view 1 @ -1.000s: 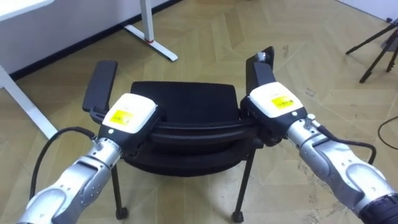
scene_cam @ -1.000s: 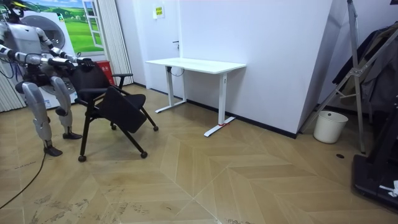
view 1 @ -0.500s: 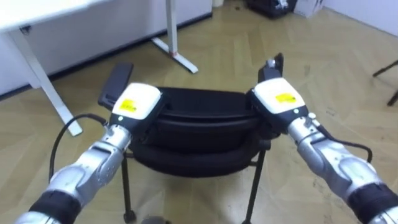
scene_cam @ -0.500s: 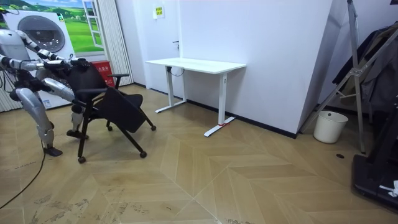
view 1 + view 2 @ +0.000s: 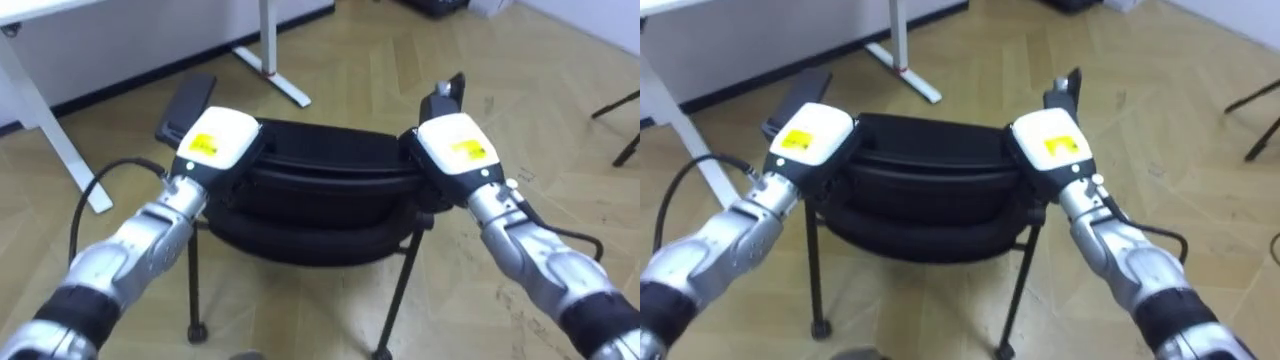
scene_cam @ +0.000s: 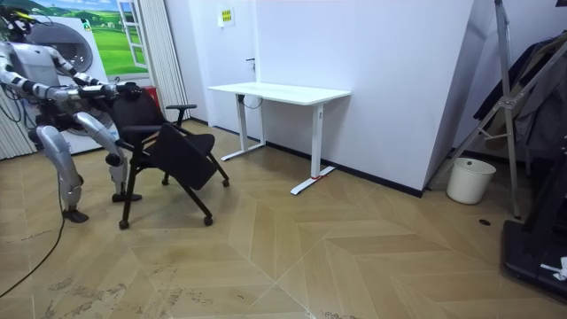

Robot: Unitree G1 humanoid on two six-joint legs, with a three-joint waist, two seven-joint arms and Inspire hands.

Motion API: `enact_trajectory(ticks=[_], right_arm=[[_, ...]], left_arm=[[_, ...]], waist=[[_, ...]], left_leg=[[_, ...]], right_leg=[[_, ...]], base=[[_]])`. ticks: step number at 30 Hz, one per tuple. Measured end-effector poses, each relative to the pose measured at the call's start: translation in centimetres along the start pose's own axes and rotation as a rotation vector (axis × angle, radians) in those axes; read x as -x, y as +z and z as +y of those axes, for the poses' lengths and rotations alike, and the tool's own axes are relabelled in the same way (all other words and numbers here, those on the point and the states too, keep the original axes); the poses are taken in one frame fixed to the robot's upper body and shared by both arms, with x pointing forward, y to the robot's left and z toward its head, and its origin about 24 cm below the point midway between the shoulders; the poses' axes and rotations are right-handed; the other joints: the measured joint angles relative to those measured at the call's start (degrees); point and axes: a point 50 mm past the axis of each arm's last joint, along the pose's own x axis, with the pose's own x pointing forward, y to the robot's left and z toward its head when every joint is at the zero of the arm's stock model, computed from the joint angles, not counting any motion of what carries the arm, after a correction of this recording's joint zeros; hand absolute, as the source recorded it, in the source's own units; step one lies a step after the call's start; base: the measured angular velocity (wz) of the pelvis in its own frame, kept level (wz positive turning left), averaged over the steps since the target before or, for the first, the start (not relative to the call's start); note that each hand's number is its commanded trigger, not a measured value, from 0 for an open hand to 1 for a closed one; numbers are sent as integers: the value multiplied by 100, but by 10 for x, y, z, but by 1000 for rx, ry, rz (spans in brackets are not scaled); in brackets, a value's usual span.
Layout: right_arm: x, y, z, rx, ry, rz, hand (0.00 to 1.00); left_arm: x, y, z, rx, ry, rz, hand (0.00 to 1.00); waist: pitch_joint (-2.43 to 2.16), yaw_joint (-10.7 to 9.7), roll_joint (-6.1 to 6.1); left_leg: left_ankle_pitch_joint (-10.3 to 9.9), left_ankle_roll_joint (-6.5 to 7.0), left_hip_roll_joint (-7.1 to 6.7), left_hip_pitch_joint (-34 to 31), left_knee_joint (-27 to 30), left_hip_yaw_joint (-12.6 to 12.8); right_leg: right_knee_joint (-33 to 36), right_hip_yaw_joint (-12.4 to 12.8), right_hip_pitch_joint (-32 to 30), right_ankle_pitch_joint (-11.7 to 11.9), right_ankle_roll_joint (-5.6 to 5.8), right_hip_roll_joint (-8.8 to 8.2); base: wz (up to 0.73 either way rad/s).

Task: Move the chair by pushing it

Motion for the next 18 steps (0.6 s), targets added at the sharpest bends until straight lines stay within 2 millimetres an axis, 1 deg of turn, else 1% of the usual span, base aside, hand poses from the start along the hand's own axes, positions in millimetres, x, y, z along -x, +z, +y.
enact_trajectory(ticks=[1, 2, 3, 4, 5, 6, 7, 8, 9, 10, 11, 12, 13, 14, 15, 16, 17, 18], right_arm=[[-5, 1, -3, 9, -10, 1, 100], [-6, 1, -5, 12, -14, 1, 100], [-9, 4, -5, 7, -19, 5, 100], [-14, 8, -6, 4, -22, 0, 100], [-16, 10, -7, 5, -25, -6, 100], [-21, 15, -8, 8, -28, -20, 100], [-23, 18, -9, 7, -35, -22, 100], [-23, 20, -8, 4, -38, -21, 100], [-22, 21, -6, 1, -39, -22, 100], [-21, 22, -4, -3, -37, -24, 100], [-21, 23, -3, -5, -34, -23, 100], [-19, 24, 0, -11, -25, -23, 100], [-19, 23, -1, -12, -26, -21, 100], [-19, 23, -2, -13, -26, -20, 100], [-20, 22, -2, -8, -20, -18, 100], [-22, 22, -4, -1, -14, -24, 100], [-23, 23, -5, 1, -13, -29, 100], [-24, 24, -7, 4, -21, -35, 100]], left_arm=[[-3, -3, 3, -3, 8, 6, 100], [-5, -3, 5, -4, 12, 6, 100], [-6, -5, 6, -8, 16, 9, 100], [-5, -9, 9, -15, 26, 15, 100], [-5, -11, 10, -20, 30, 20, 100], [-3, -16, 11, -23, 37, 35, 100], [-1, -19, 10, -22, 45, 50, 100], [-1, -20, 9, -22, 47, 55, 100], [1, -20, 8, -25, 50, 57, 100], [2, -21, 7, -28, 51, 59, 100], [3, -20, 6, -30, 48, 62, 100], [6, -20, 3, -29, 41, 67, 100], [6, -20, 3, -29, 42, 69, 100], [5, -20, 3, -25, 44, 70, 100], [5, -20, 1, -21, 41, 76, 100], [7, -19, 0, -16, 45, 83, 100], [7, -19, -1, -12, 51, 86, 100], [8, -20, 0, -11, 64, 88, 100]], waist=[[41, -4, 110], [49, -6, 135], [89, -15, 195], [98, -1, 210], [108, 15, 225], [138, 28, 269], [142, 6, 287], [139, -14, 284], [118, -86, 255], [97, -171, 201], [87, -183, 178], [14, -174, 117], [-23, -157, 107], [-21, -155, 123], [-11, -136, 116], [-8, -92, 113], [1, -92, 96], [-16, -92, 119]], left_leg=[[-107, 8, 0, -2, 128, -159], [-143, 13, -6, -7, 159, -242], [-200, 9, -66, 12, 169, -475], [-235, -24, -114, 41, 155, -681], [-246, -43, -132, 64, 140, -768], [-266, -80, -204, 112, 99, -991], [-293, -126, -284, 155, 57, -1197], [-307, -152, -312, 184, 30, -1284], [-340, -214, -385, 222, 12, -1488], [-395, -313, -407, 262, 48, -1603], [-437, -368, -407, 290, 96, -1650], [-586, -490, -372, 290, 227, -1712], [-697, -638, -237, 301, 353, -1681], [-737, -697, -137, 308, 393, -1645], [-780, -783, 7, 373, 368, -1606], [-773, -869, 125, 443, 270, -1585], [-758, -898, 158, 456, 215, -1591], [-715, -930, 234, 462, 120, -1585]], right_leg=[[498, 50, -256, 468, -33, -9], [713, 69, -394, 719, -33, -14], [1054, 132, -669, 1043, -59, 9], [1104, 220, -933, 902, 5, 99], [1056, 196, -1053, 831, 15, 143], [848, 172, -1293, 773, 30, 213], [457, 189, -1491, 775, 27, 287], [183, 200, -1545, 788, 16, 316], [-475, 215, -1588, 836, 25, 316], [-1068, 372, -1622, 952, 43, 321], [-1312, 454, -1627, 1020, 42, 320], [-1235, 418, -1565, 1185, -44, 339], [-1085, 283, -1501, 1145, -183, 380], [-1033, 230, -1467, 1134, -314, 410], [-953, 151, -1397, 1052, -473, 442], [-955, 81, -1339, 970, -555, 485], [-956, 40, -1331, 931, -589, 496], [-955, -43, -1323, 859, -652, 514]], base=[[-18], [5], [-6], [-15], [-21], [4], [20], [58], [80], [84], [69], [54], [50], [46], [32], [26], [18], [23]])
